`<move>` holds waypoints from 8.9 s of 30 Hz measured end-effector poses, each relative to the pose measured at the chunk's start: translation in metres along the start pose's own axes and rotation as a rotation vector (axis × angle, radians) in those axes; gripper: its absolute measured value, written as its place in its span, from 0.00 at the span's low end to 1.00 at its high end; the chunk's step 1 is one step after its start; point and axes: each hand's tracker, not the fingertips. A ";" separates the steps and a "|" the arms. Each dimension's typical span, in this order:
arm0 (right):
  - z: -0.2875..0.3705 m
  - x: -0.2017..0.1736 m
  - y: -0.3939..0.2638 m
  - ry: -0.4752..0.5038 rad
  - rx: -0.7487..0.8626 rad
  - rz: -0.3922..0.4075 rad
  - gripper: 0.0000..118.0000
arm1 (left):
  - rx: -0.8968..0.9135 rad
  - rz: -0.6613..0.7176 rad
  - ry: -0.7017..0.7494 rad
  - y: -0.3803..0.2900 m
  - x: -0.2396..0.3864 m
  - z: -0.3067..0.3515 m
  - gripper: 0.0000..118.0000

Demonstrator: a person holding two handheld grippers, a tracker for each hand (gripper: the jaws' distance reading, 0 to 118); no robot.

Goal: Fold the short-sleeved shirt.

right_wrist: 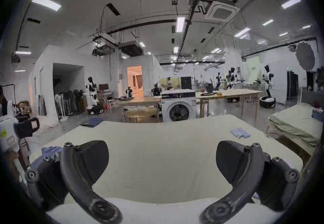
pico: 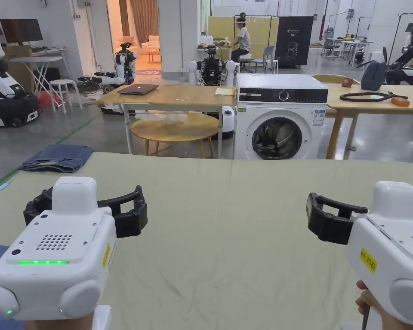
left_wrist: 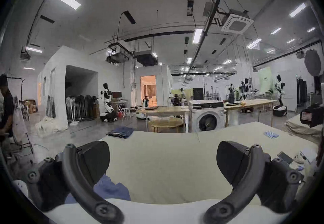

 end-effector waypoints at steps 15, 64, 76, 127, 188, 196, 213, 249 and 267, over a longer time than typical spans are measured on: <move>0.001 0.004 0.000 0.045 -0.012 -0.013 0.00 | -0.061 0.009 -0.083 0.005 0.000 -0.008 0.28; -0.118 -0.373 -0.116 0.850 -0.424 0.215 0.00 | -1.176 0.420 0.244 -0.189 -0.355 -0.166 0.63; -0.136 -0.370 -0.138 0.818 -0.482 0.208 0.00 | -1.297 0.283 0.204 -0.261 -0.349 -0.195 0.97; 0.014 0.036 -0.034 0.077 -0.194 -0.106 0.00 | -1.082 -0.221 -1.167 -0.217 0.344 -0.041 0.00; -0.029 0.032 -0.057 0.150 -0.369 -0.042 0.00 | -1.197 0.136 -0.085 -0.225 -0.037 -0.064 0.00; -0.218 0.113 -0.100 0.012 -0.828 -0.046 1.00 | -1.199 0.171 -0.088 -0.236 -0.058 -0.077 0.00; -0.319 0.090 -0.217 0.130 -1.183 0.093 0.52 | -1.227 0.181 -0.084 -0.243 -0.059 -0.082 0.00; -0.211 0.140 0.154 0.000 -0.523 0.007 0.00 | -0.707 0.294 0.016 0.073 -0.172 -0.174 0.00; -0.342 0.148 0.241 -0.190 -0.409 -0.009 0.00 | -0.568 0.459 -0.016 0.146 -0.207 -0.343 0.00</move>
